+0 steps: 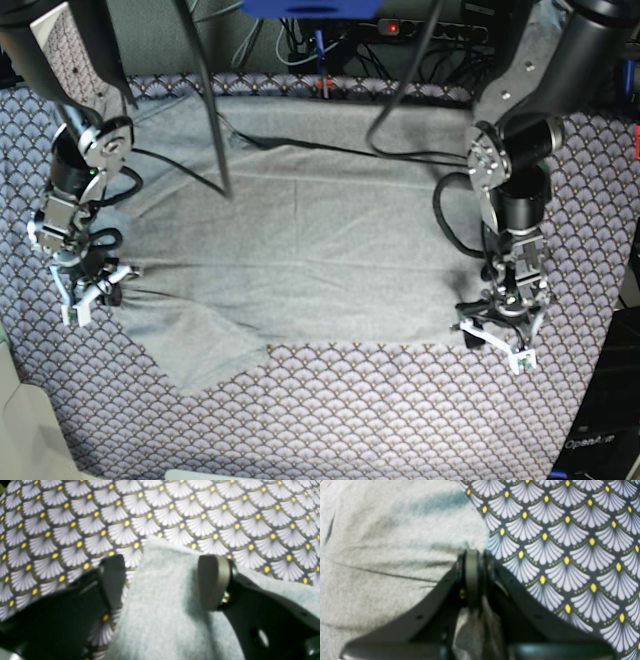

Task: Fold the T-shirt properly
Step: 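Lower both grippers and grasp the shirt's opposite edge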

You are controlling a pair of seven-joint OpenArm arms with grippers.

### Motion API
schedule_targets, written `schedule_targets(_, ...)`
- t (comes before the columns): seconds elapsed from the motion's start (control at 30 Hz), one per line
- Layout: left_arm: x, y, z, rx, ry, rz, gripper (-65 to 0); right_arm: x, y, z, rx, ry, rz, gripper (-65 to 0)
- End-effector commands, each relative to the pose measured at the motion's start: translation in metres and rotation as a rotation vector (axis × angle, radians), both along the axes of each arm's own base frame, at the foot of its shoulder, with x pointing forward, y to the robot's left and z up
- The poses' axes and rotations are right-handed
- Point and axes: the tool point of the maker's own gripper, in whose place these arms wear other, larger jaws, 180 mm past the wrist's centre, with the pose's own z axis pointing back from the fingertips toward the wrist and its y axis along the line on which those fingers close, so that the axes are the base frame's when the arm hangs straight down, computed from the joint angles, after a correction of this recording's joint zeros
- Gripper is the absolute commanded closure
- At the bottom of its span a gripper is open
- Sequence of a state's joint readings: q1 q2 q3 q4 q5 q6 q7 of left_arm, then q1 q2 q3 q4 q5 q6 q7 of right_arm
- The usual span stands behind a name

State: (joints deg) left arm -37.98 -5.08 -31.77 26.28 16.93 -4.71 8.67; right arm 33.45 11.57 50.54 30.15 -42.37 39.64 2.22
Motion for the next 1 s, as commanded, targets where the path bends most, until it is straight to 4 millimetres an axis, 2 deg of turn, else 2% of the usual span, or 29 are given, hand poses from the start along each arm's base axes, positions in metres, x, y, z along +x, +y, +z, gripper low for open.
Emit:
schedule_targets(0.0, 0.021, 0.008, 0.032, 0.021, -0.087, 0.005, -44.4, -0.004, -0.005, -0.004, -0.034, 0.057, 0.019, -0.2)
schedule_targets(0.27, 0.018, 0.007, 0.028, 0.018, -0.079, 0.003, -44.3, -0.004, -0.006, -0.003, -0.035, 0.056, 0.019, -0.2)
schedule_targets(0.4, 0.009, -0.002, 0.007, -0.010, -0.026, -0.007, -44.2, -0.004, -0.006, -0.003, -0.035, 0.056, 0.019, -0.2)
schedule_targets(0.5, 0.010, -0.007, 0.004, -0.008, -0.056, -0.017, -44.1, -0.004, -0.006, -0.003, -0.035, 0.056, 0.019, -0.2)
schedule_targets(0.63, 0.003, -0.017, -0.011, -0.023, -0.047, -0.034, -43.1, -0.003, -0.006, -0.003, -0.035, 0.054, 0.019, -0.2)
schedule_targets(0.7, 0.002, -0.018, -0.013, -0.025, -0.043, -0.035, -37.3, -0.003, -0.006, -0.003, -0.035, 0.054, 0.019, -0.2)
schedule_targets(0.9, 0.004, -0.017, -0.011, -0.024, -0.043, -0.031, -0.6, -0.003, -0.006, -0.003, -0.035, 0.054, 0.019, -0.2)
schedule_targets(0.97, 0.006, -0.017, -0.009, -0.026, -0.033, -0.031, 0.0, -0.002, -0.006, -0.002, -0.034, 0.046, 0.019, -0.2)
